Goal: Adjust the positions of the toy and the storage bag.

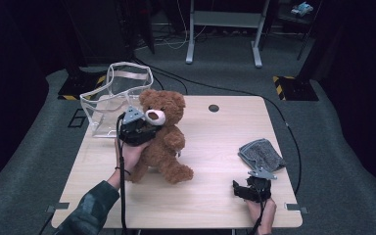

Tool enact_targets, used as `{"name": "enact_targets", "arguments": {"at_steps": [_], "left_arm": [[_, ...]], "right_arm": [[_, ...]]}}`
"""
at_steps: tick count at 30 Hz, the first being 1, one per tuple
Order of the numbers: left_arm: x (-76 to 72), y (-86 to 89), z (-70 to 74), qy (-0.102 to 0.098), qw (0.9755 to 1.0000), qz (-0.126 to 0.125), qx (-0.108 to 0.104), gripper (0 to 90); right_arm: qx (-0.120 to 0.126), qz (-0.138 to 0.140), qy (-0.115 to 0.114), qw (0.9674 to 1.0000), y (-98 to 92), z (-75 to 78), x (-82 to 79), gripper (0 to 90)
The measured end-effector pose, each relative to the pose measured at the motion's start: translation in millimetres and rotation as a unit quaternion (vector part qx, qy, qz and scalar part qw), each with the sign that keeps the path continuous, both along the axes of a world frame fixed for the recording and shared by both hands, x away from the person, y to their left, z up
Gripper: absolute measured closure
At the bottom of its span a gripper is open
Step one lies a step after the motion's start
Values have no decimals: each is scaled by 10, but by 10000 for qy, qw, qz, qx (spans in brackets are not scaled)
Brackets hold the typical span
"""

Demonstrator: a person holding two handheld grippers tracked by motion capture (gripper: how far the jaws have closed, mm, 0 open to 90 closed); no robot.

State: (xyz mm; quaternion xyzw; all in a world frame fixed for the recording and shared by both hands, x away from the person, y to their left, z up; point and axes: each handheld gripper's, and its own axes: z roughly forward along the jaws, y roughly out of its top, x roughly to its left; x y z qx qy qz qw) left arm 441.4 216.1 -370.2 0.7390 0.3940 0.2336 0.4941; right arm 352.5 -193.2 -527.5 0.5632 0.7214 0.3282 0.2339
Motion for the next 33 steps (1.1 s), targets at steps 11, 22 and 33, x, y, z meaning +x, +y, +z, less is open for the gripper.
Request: {"name": "enact_targets", "arguments": {"at_steps": [11,22,33], "left_arm": [[-151,395,21,-45,9998,209,20,618],[-344,833,22,68,9991,397,141,617],[-553,1171,-83,532,9969,434,393,616]], "right_arm": [[-111,-9,14,9999,20,-2,-4,143],[-128,11,-7,9999,21,-5,-2,143],[-137,11,-7,9999,23,-5,-2,143]]}}
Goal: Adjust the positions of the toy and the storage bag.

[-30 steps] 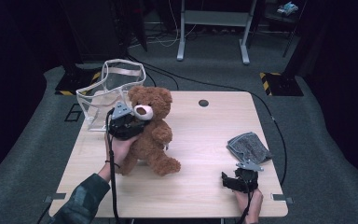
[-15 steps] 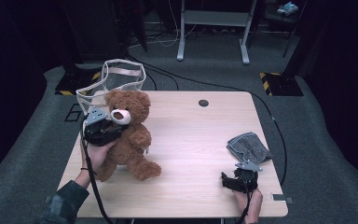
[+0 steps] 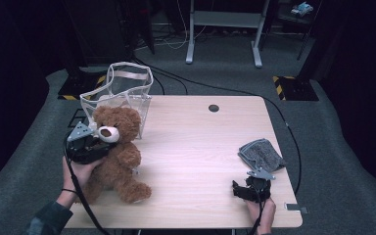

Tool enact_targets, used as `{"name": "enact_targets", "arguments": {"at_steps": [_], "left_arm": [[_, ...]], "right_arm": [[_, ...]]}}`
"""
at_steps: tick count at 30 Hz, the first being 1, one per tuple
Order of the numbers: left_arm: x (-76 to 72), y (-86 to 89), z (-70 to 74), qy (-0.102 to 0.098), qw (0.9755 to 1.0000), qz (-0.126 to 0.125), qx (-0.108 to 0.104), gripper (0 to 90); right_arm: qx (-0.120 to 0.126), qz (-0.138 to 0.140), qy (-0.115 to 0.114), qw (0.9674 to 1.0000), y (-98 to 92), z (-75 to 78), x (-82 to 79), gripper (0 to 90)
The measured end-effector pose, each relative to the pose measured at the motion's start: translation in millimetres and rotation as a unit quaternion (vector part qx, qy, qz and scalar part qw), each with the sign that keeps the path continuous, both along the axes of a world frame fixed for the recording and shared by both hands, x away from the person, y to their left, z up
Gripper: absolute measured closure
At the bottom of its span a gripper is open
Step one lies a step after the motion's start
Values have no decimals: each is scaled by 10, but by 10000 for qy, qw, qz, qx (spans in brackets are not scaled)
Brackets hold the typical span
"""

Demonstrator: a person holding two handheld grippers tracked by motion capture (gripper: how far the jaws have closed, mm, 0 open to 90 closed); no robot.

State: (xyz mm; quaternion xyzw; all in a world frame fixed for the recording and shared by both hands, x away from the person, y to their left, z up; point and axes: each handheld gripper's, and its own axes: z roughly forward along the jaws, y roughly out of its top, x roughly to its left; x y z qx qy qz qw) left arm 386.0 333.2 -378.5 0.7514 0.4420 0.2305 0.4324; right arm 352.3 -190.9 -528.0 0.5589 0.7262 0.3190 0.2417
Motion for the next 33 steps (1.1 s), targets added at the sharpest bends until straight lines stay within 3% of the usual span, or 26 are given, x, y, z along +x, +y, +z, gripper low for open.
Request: {"name": "enact_targets", "arguments": {"at_steps": [3,6,7,11,13,15,19,20,21,23,24,32,33], "left_arm": [[-35,43,-41,90,9999,-10,50,616],[-58,98,-114,266,9996,-1,80,615],[-66,132,-166,421,9991,8,97,615],[-64,177,-236,624,9980,2,113,613],[-19,210,-307,904,9959,-47,77,611],[0,221,-342,944,9955,-21,12,609],[136,262,-482,1256,9920,81,-107,604],[136,262,-482,1256,9920,81,-107,601],[201,250,-552,1435,9895,163,-73,597],[257,263,-594,1518,9883,157,-54,587],[321,246,-645,1661,9860,132,91,583],[459,193,-717,1906,9813,169,213,499],[471,183,-715,1892,9814,155,274,432]], "right_arm": [[-1,-1,-1,10000,0,0,0,143],[0,-3,0,10000,1,0,0,143],[-1,-2,-1,10000,1,0,0,143],[-1,-3,0,10000,1,0,1,143],[-1,-3,-1,10000,1,0,1,143],[2,-11,-2,10000,2,0,1,143],[3,-14,-5,10000,2,-1,0,143],[1,-12,-4,10000,2,0,0,143],[-1,-7,-4,10000,2,-1,0,143],[3,-15,-4,10000,3,0,1,143],[2,-14,-3,10000,2,0,1,143],[-2,-3,-3,10000,0,-1,0,142],[1,-7,-4,10000,1,-1,2,141]]}}
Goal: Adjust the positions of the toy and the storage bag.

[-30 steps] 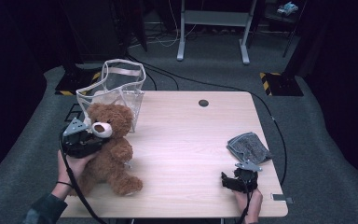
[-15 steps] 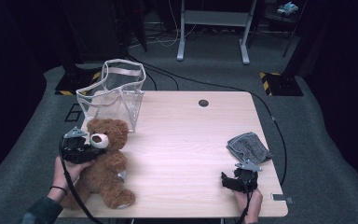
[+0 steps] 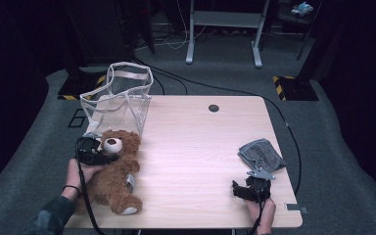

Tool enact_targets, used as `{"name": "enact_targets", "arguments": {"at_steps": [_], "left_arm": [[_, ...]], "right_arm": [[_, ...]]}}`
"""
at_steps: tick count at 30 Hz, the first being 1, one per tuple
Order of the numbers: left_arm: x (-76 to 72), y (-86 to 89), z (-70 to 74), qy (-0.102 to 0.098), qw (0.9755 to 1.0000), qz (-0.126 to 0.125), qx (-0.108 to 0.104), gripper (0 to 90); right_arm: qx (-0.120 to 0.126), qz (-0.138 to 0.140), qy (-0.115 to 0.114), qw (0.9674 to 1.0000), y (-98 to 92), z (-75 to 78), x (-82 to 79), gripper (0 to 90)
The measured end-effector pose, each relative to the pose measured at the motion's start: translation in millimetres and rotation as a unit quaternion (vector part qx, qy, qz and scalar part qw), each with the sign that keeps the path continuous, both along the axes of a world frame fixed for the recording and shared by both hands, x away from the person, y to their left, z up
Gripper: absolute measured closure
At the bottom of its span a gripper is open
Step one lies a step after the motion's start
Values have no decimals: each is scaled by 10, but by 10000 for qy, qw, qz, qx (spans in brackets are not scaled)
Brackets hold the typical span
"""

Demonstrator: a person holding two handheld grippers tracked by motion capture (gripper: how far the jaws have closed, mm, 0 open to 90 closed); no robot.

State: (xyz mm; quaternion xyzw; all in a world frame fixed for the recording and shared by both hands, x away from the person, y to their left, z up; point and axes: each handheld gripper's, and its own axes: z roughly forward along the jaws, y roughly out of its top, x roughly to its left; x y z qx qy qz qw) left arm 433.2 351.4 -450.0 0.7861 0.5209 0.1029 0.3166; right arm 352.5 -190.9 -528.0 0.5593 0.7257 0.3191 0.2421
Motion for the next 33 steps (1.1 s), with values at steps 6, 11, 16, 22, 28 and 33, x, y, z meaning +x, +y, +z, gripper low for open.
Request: {"name": "enact_targets", "arguments": {"at_steps": [6,11,16,22,28,33], "left_arm": [[7,-23,82,-40,10000,49,27,266],[-43,-28,317,-487,9986,212,26,177],[-33,-29,517,-756,9967,297,8,137],[76,-74,748,-939,9950,337,79,83],[237,-141,931,-1233,9905,583,143,40],[372,-184,1070,-1467,9866,698,130,17]], "right_arm": [[15,2,20,10000,-2,2,2,138],[42,100,20,9999,0,4,-6,136],[91,283,-55,9995,17,12,-34,121],[108,656,-76,9978,109,14,-32,76],[-32,763,76,9970,177,-13,49,35],[-82,828,93,9965,184,-23,60,9]]}}
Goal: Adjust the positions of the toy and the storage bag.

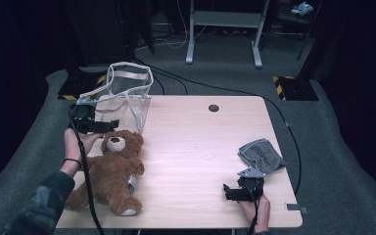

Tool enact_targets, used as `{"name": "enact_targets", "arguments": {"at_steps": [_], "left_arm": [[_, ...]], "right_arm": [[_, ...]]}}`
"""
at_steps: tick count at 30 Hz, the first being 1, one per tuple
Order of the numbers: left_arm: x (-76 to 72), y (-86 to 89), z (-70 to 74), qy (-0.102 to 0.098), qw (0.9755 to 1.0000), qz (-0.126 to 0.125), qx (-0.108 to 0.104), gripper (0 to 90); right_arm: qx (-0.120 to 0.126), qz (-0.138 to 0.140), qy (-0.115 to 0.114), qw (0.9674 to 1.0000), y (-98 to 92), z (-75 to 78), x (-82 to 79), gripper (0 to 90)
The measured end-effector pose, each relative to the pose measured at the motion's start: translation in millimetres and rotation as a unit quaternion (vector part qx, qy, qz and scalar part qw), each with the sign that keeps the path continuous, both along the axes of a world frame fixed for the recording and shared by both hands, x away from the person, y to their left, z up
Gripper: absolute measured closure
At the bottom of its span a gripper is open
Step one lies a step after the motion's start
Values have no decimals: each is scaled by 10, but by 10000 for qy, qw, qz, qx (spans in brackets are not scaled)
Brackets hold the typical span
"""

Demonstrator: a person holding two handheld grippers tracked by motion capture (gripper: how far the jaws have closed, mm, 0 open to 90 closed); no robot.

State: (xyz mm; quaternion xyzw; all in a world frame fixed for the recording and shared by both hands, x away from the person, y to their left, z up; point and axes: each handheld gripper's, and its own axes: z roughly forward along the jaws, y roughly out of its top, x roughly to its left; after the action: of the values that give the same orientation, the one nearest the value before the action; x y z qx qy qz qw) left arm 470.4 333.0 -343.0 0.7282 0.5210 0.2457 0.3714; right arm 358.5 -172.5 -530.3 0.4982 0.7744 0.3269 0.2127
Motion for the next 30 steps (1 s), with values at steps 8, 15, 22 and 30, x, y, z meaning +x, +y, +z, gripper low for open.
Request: {"name": "enact_targets", "arguments": {"at_steps": [8,15,22,30], "left_arm": [[319,-81,128,-97,9999,7,-80,0],[554,-153,132,-85,9999,54,-95,0],[739,-251,173,-174,9998,-2,-26,45],[957,-387,172,-374,9992,9,168,166]], "right_arm": [[43,-46,-13,10000,-3,-2,30,14],[31,11,-3,10000,-17,1,23,22],[26,4,-12,10000,-18,1,22,25],[39,0,-19,10000,-17,2,22,30]]}}
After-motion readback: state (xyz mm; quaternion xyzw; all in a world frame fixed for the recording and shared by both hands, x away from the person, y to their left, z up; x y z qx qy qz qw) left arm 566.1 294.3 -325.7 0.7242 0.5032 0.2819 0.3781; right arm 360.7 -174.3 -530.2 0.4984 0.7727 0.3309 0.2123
